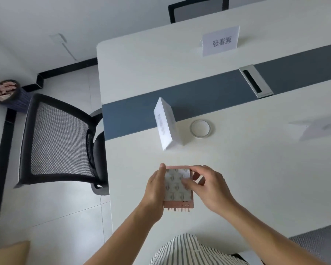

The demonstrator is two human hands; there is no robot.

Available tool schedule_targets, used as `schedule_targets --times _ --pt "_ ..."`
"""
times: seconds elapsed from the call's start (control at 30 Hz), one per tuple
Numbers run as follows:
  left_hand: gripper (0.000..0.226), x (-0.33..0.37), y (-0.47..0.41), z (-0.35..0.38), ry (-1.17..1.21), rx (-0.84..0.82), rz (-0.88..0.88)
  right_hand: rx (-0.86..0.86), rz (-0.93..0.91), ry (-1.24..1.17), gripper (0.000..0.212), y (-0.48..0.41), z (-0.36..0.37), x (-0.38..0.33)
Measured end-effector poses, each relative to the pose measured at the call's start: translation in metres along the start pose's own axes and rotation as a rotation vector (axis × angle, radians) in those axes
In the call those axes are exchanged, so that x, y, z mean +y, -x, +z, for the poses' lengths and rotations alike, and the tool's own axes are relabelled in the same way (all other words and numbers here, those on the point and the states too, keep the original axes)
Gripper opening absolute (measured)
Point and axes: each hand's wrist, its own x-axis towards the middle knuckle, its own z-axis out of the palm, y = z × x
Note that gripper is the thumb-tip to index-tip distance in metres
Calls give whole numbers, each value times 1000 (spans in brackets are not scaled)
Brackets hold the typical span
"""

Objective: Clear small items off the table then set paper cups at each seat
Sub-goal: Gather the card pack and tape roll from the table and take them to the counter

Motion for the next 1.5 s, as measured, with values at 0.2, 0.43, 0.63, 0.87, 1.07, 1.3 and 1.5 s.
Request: schedule_targets --times 0.2,0.43,0.63,0.87,1.07,1.3,1.5 --pt "41 -2 -14 -19 6 89 -9 121 86 100 39 -76 -17 31" --pt "43 -4 -16 -54 -62 73 -49 75 163 567 83 -212 -16 75" --pt "37 -8 -12 -69 -195 82 -68 88 139 676 88 -232 2 83" --pt "46 5 -17 -66 -276 86 63 96 397 -52 68 -164 -21 72" --pt "52 9 1 -68 -255 -33 116 149 523 -399 50 -51 -30 65" --pt "58 -18 26 -101 -463 -243 176 228 608 -480 41 91 9 54" --pt "54 -45 58 -95 -626 -363 154 429 608 -691 29 197 49 56"
